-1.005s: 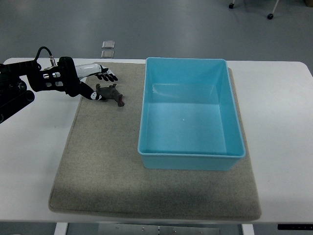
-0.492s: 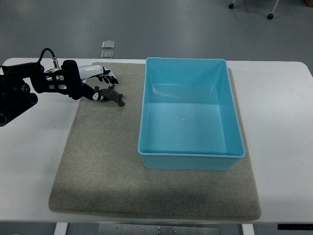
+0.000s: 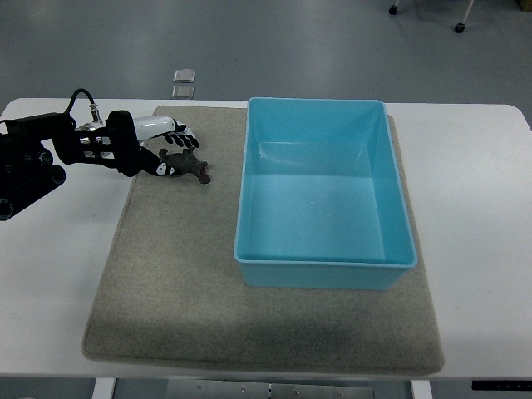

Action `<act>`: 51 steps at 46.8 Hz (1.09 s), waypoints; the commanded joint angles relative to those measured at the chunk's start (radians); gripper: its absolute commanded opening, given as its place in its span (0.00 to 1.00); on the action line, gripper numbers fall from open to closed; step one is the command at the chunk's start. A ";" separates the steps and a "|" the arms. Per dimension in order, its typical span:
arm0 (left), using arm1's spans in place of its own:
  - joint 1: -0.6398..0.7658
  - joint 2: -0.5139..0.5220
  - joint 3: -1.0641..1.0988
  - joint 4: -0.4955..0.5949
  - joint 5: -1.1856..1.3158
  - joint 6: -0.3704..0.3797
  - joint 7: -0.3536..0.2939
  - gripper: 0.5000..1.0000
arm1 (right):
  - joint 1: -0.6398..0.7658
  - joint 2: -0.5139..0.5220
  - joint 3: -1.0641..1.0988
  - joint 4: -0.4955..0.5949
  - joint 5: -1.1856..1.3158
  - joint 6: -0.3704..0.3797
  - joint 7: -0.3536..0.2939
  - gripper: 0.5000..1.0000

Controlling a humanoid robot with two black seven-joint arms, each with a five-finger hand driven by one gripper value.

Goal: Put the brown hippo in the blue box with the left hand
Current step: 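Lower the left hand onto the hippo and close fingers around it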

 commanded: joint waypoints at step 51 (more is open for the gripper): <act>0.017 0.000 0.002 -0.002 -0.002 -0.005 -0.006 0.47 | 0.000 0.000 0.000 0.000 0.000 0.000 0.000 0.87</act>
